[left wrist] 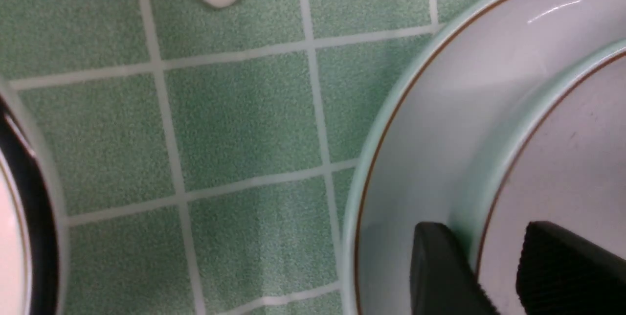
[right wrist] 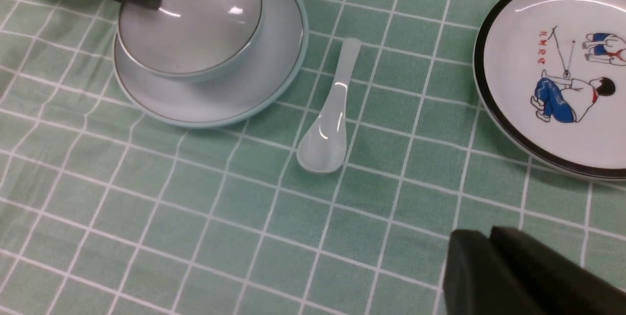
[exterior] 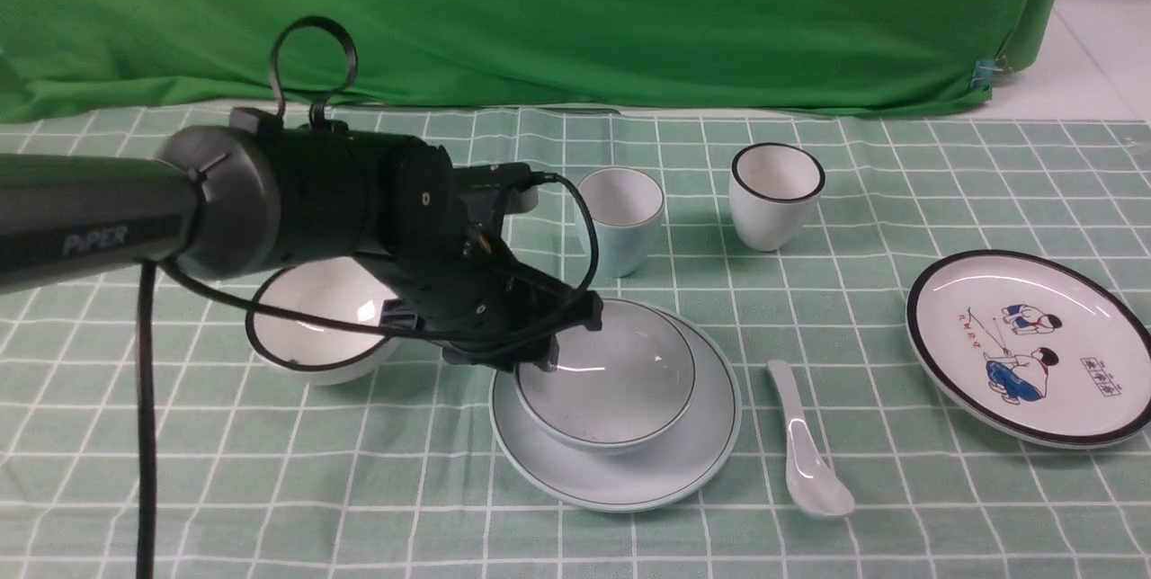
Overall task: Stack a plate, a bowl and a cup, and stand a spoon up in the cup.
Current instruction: Use the left arm to put the blue rice bowl into the blue large plate in the middle, then use the left arm to grab a blue teacup
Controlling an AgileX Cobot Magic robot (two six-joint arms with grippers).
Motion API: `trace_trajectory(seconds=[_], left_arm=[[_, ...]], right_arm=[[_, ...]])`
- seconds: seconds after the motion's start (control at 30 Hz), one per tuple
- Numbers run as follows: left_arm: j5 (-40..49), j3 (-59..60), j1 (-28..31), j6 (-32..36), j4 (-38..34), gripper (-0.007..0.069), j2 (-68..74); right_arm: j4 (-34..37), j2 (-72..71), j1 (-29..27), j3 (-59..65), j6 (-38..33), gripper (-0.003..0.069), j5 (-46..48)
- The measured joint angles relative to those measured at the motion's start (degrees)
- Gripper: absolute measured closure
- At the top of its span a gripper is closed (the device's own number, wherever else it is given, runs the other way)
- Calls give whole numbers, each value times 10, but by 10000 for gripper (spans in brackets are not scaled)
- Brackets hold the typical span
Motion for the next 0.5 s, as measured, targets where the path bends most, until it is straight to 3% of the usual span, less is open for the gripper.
trace_trajectory(seconds=[0.1,0.2,0.5], left_arm=[[40,-49,0,0,18,231,-18],[46,-88,2,-8,33,177,-25],[74,-288,25,-9,51,175,96]], right_arm=[[0,0,0,0,0,572,0],[0,0,0,0,-1,572,0],[-1,0,0,0,-1,564,0]])
